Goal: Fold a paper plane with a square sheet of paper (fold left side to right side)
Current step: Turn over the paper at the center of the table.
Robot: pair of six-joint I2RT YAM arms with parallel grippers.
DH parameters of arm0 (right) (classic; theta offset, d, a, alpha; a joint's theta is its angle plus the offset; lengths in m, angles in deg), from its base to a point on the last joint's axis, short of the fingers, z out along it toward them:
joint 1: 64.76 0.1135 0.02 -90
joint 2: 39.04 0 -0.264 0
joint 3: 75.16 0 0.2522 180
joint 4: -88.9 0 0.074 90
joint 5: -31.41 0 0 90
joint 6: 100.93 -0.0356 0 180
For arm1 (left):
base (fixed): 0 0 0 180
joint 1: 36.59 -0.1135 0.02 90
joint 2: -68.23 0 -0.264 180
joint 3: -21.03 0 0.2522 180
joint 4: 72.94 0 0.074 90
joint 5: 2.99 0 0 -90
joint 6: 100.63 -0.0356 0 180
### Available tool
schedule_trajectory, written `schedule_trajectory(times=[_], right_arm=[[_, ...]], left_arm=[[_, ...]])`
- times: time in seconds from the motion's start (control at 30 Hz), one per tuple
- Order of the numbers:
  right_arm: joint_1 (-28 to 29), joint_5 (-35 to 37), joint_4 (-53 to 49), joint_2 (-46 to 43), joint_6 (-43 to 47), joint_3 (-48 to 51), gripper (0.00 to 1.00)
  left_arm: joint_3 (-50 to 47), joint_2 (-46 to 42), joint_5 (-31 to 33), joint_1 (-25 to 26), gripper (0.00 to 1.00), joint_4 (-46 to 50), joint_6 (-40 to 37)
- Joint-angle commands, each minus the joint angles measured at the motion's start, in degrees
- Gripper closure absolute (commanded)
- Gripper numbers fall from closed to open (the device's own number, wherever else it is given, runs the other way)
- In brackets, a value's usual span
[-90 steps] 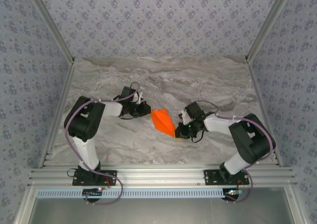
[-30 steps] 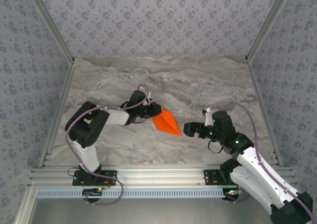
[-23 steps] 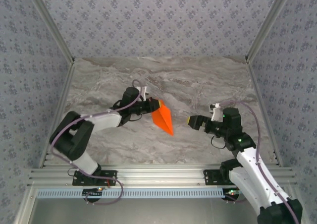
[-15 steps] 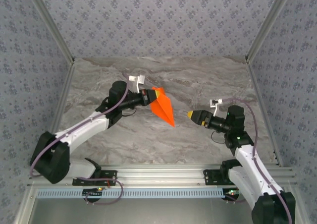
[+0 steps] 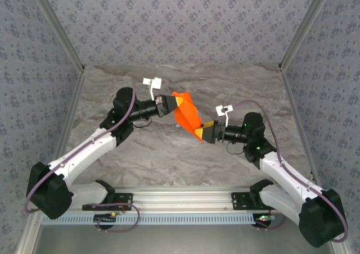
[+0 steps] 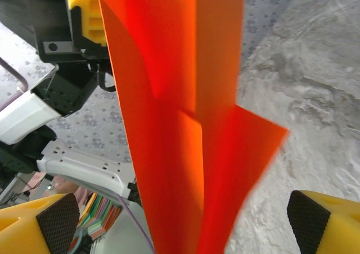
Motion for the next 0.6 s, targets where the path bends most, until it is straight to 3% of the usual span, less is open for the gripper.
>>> schedule_trajectory(times=[0.0, 0.13, 0.27, 0.4, 0.5, 0.57], right_arm=[[1.97, 0.08, 3.40, 1.64, 1.06, -3.52, 0.04], [2.58, 0.43, 4.07, 2.56, 0.87, -4.74, 0.12], [2.66, 0.67, 3.09, 1.76, 1.10, -5.16, 0.28], [2.71, 1.71, -1.90, 0.07, 3.62, -5.98, 0.51], [2.58, 2.55, -5.52, -0.80, 5.42, -6.28, 0.60], [2.63, 2.68, -7.51, -0.95, 6.32, -6.53, 0.70]], left_arm=[[1.54, -1.63, -2.33, 0.51, 1.00, -3.46, 2.01], [1.02, -1.75, -3.50, 0.49, 1.00, -5.17, 3.45], [0.54, -1.68, -3.56, 0.55, 1.00, -4.68, 3.59], [-0.18, -1.47, -3.91, 0.55, 1.00, -3.54, 3.09], [-0.79, -1.68, -3.76, 0.52, 1.00, -2.04, 2.10], [-1.02, -1.84, -3.61, 0.49, 0.93, -0.53, 1.16]])
